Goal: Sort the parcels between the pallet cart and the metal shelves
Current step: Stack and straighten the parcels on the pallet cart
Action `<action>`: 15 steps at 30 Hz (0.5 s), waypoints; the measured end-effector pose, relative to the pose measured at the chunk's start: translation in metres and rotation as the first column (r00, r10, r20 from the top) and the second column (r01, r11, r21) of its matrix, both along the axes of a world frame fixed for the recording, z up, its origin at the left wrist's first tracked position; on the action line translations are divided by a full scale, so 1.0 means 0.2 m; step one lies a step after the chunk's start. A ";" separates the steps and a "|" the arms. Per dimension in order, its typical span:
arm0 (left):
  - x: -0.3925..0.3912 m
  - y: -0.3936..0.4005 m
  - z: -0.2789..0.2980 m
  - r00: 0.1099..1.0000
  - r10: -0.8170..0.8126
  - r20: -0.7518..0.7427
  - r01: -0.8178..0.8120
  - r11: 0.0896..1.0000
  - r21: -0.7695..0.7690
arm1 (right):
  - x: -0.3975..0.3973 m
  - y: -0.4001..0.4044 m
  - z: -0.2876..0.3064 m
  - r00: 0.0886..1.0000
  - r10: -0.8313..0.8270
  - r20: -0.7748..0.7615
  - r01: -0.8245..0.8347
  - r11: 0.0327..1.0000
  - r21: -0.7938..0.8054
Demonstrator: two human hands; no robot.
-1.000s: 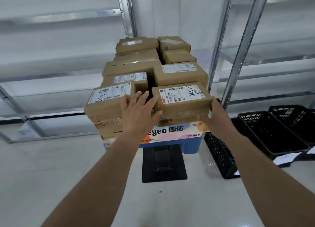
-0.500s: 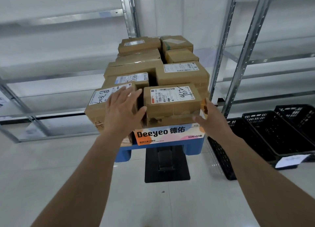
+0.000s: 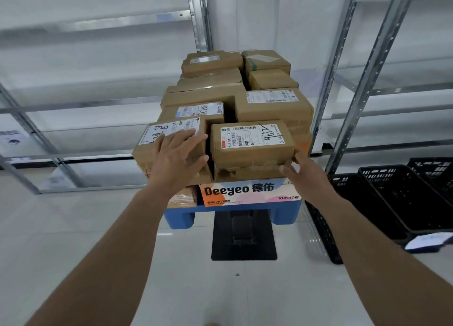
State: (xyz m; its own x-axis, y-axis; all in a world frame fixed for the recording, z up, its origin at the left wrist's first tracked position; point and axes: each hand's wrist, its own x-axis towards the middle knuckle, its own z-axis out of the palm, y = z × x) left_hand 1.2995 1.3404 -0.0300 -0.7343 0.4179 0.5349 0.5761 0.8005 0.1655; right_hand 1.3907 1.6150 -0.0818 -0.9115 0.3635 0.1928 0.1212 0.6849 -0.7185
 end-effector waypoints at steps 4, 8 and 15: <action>0.01 0.02 -0.01 0.999 0.034 -0.034 -0.034 0.999 -0.013 | 0.03 0.05 0.00 0.992 -0.085 0.098 0.088 0.996 -0.032; 0.01 0.07 0.00 0.997 0.037 -0.064 -0.041 0.998 -0.056 | 0.04 0.09 -0.03 0.980 -0.135 0.147 0.150 0.984 -0.096; -0.05 0.07 0.01 0.999 0.023 0.023 -0.021 0.994 -0.106 | 0.03 0.03 -0.11 0.972 -0.119 0.204 0.144 0.983 -0.110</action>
State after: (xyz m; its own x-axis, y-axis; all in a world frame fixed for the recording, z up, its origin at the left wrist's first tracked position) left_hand 1.2900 1.3548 -0.0271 -0.7562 0.4549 0.4703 0.5550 0.8267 0.0929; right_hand 1.3965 1.6206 -0.1031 -0.8694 0.4926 -0.0389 0.3513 0.5608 -0.7497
